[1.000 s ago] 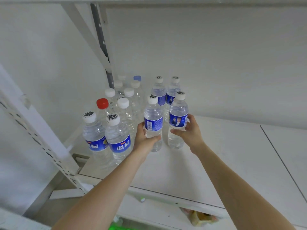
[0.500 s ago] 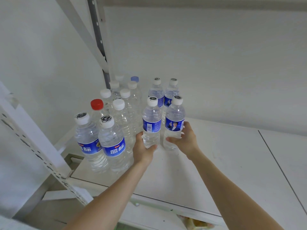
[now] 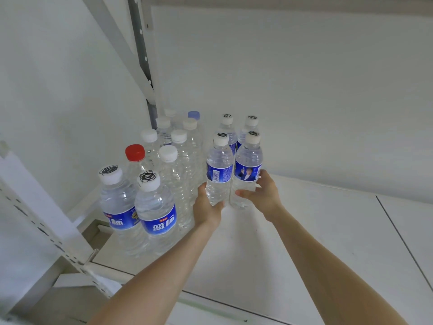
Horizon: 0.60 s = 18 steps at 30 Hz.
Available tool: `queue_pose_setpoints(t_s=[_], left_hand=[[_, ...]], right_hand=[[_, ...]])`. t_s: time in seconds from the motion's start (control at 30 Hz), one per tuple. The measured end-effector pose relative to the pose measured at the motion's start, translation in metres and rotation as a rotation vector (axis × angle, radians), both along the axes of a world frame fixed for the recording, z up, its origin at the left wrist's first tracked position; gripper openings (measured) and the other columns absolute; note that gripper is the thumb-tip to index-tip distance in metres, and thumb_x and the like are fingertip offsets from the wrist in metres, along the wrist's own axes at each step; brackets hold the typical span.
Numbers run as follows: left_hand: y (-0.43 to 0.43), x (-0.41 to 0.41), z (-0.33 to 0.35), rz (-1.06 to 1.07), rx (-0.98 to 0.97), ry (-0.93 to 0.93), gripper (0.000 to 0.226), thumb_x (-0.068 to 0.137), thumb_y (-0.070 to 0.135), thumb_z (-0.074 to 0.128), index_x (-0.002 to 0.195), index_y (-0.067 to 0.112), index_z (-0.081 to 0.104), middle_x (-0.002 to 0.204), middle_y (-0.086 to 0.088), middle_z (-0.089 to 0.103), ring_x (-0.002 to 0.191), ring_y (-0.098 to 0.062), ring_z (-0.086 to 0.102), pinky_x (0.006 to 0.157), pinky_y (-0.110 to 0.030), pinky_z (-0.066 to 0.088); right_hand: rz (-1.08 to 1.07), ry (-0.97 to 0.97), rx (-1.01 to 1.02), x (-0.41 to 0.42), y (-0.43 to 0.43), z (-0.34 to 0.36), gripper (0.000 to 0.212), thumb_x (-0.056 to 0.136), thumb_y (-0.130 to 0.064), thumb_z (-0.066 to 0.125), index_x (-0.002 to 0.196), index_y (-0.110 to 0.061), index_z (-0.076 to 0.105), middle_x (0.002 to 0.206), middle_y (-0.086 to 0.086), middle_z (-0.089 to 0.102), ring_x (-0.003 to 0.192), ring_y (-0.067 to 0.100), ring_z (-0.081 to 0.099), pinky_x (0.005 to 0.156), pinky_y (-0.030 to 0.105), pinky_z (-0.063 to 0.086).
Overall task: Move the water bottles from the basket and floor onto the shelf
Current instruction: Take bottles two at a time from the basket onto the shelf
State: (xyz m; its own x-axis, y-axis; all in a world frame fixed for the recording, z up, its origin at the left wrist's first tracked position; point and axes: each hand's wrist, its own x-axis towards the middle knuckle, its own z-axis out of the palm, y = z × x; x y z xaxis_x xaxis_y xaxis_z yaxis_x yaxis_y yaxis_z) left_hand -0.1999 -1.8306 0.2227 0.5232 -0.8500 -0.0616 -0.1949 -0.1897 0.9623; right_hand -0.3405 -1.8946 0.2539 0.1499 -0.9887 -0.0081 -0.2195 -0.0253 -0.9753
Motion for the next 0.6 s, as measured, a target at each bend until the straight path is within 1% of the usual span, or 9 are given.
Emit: queue_pose_setpoints(t_s=[0.13, 0.2, 0.27, 0.33, 0.43, 0.6], left_hand=[[-0.013, 0.003, -0.002, -0.021, 0.009, -0.01, 0.066, 0.085, 0.007, 0.07, 0.143, 0.022, 0.041, 0.13, -0.004, 0.061, 0.117, -0.024, 0.058, 0.096, -0.032, 0.046], [-0.019, 0.005, -0.002, -0.021, 0.013, -0.01, 0.067, 0.085, 0.008, 0.07, 0.143, 0.022, 0.041, 0.131, -0.004, 0.061, 0.117, -0.024, 0.058, 0.092, -0.028, 0.045], [-0.023, 0.006, -0.003, -0.02, 0.017, -0.006, 0.068, 0.085, 0.006, 0.069, 0.144, 0.023, 0.04, 0.133, -0.004, 0.059, 0.119, -0.023, 0.057, 0.092, -0.027, 0.044], [-0.027, 0.007, -0.004, -0.02, 0.027, -0.012, 0.07, 0.086, 0.006, 0.068, 0.146, 0.023, 0.037, 0.137, -0.004, 0.057, 0.122, -0.024, 0.056, 0.095, -0.029, 0.044], [-0.03, 0.009, -0.006, -0.029, 0.042, -0.028, 0.073, 0.087, 0.006, 0.068, 0.149, 0.024, 0.034, 0.141, -0.004, 0.054, 0.124, -0.024, 0.054, 0.099, -0.032, 0.045], [-0.029, 0.012, -0.007, -0.064, 0.06, -0.066, 0.077, 0.088, 0.008, 0.068, 0.151, 0.028, 0.029, 0.146, -0.003, 0.049, 0.129, -0.024, 0.051, 0.104, -0.036, 0.044]], right_hand=[[-0.008, -0.001, -0.011, 0.002, -0.008, -0.002, 0.064, 0.064, -0.005, 0.088, 0.116, -0.02, 0.053, 0.108, -0.004, 0.064, 0.092, 0.012, 0.065, 0.078, 0.033, 0.053], [-0.009, -0.008, -0.013, 0.002, -0.011, -0.003, 0.063, 0.064, -0.005, 0.088, 0.115, -0.019, 0.054, 0.106, -0.005, 0.065, 0.093, 0.015, 0.066, 0.077, 0.032, 0.053], [-0.006, -0.005, -0.013, 0.002, -0.014, -0.003, 0.062, 0.064, -0.005, 0.088, 0.114, -0.02, 0.054, 0.102, -0.008, 0.064, 0.091, 0.013, 0.066, 0.074, 0.029, 0.053], [-0.006, -0.003, -0.011, 0.003, -0.016, -0.002, 0.063, 0.064, -0.005, 0.088, 0.114, -0.022, 0.053, 0.102, -0.009, 0.063, 0.09, 0.011, 0.065, 0.072, 0.027, 0.052], [-0.005, -0.004, -0.005, 0.003, -0.019, -0.003, 0.065, 0.063, -0.006, 0.089, 0.115, -0.023, 0.053, 0.105, -0.007, 0.063, 0.092, 0.013, 0.065, 0.073, 0.028, 0.052], [0.001, -0.017, -0.001, 0.003, -0.018, -0.003, 0.064, 0.064, -0.006, 0.088, 0.114, -0.024, 0.052, 0.103, -0.007, 0.063, 0.091, 0.014, 0.064, 0.07, 0.026, 0.052]])
